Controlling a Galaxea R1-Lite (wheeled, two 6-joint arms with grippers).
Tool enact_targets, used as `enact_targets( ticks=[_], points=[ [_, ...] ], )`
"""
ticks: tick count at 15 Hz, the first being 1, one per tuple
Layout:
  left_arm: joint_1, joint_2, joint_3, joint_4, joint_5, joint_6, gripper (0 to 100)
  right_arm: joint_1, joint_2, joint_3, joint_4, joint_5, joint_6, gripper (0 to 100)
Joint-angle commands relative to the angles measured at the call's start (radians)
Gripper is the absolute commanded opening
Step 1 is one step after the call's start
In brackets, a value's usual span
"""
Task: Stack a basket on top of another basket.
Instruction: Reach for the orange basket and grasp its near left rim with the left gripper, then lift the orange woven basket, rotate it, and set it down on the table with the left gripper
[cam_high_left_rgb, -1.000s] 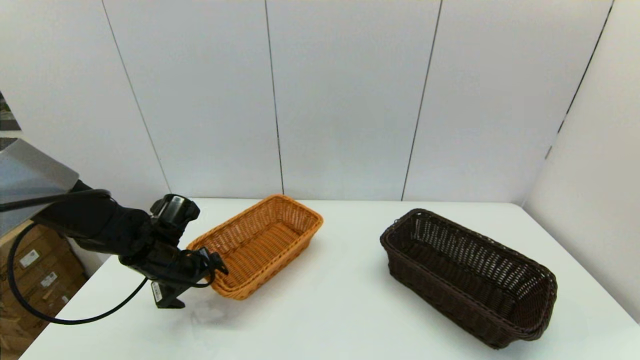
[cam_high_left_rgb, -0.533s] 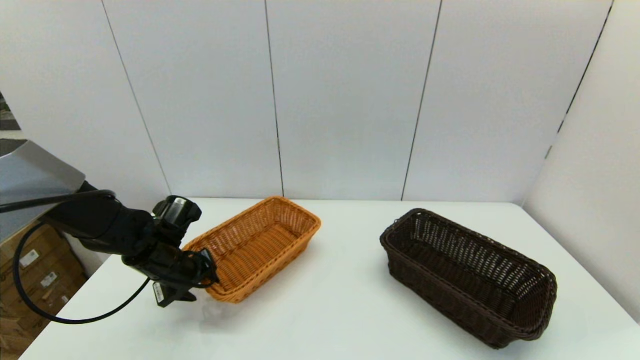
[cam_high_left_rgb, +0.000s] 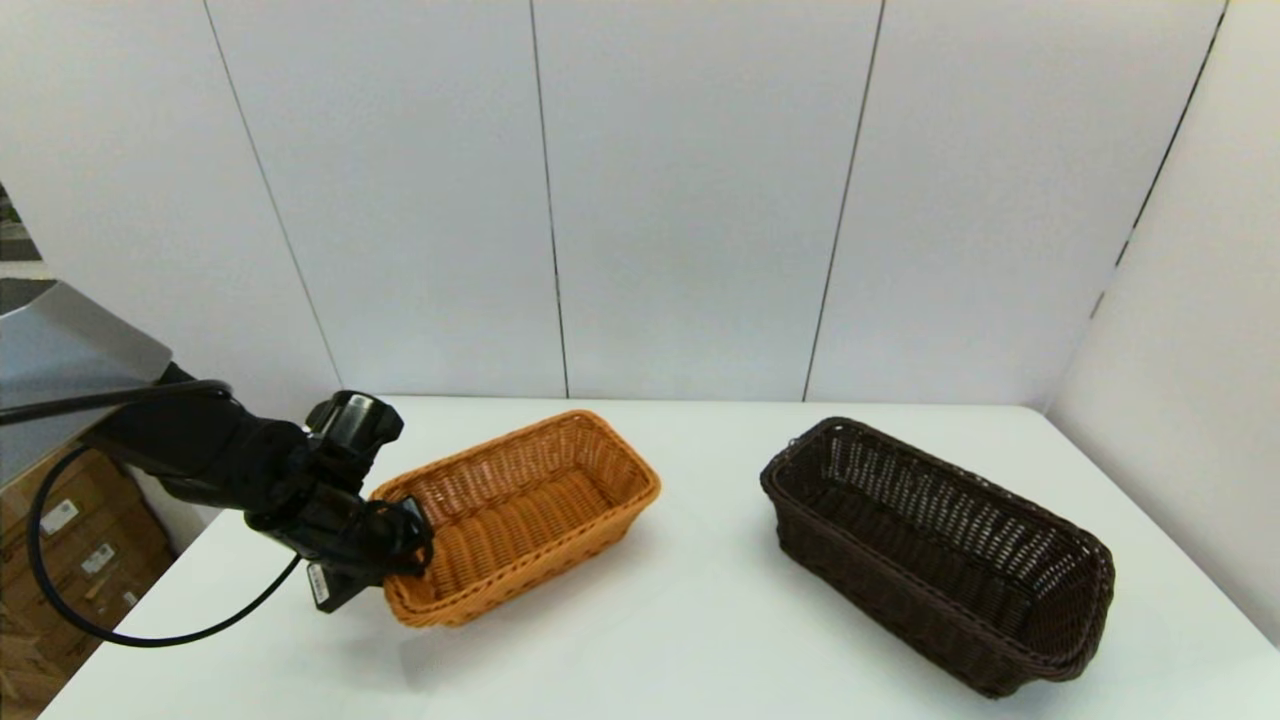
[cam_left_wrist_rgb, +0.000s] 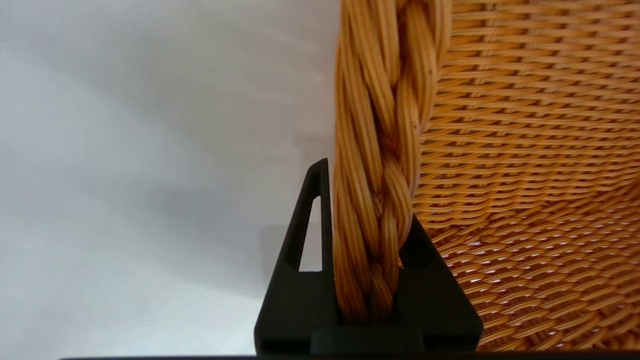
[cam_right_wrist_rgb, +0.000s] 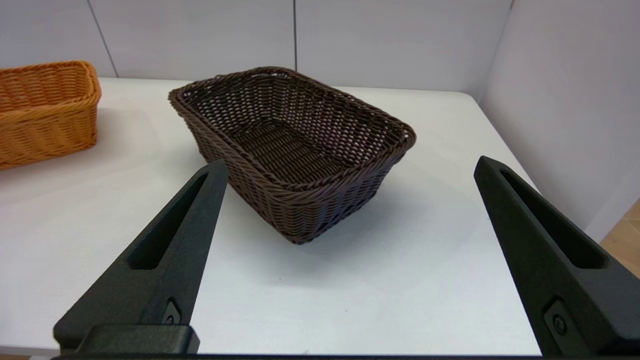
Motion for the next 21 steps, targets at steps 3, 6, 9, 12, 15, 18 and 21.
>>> enact_targets(
  ticks=[3, 6, 9, 12, 15, 18, 21],
  points=[
    [0.001, -0.102, 0.001, -0.014, -0.016, 0.001, 0, 0.001, 0.0, 0.002, 0.0, 0.001, -0.001, 100],
    [0.001, -0.171, 0.006, -0.014, -0.117, 0.006, 0, 0.001, 0.0, 0.0, 0.0, 0.001, -0.001, 100],
    [-0.002, -0.219, 0.026, -0.014, -0.216, 0.072, 0, 0.001, 0.0, 0.002, 0.0, 0.001, -0.001, 100],
    [-0.03, -0.231, 0.066, -0.014, -0.232, 0.154, 0, 0.001, 0.0, 0.002, 0.0, 0.001, -0.001, 100],
    [-0.068, -0.225, 0.098, -0.014, -0.236, 0.237, 0, 0.001, 0.0, 0.002, 0.0, 0.001, -0.001, 100],
    [-0.116, -0.206, 0.11, -0.012, -0.236, 0.274, 0, 0.001, 0.0, 0.0, 0.0, 0.001, -0.001, 100],
    [-0.142, -0.157, 0.105, -0.014, -0.234, 0.276, 0, 0.001, 0.0, 0.002, 0.0, 0.001, -0.001, 100]
  ],
)
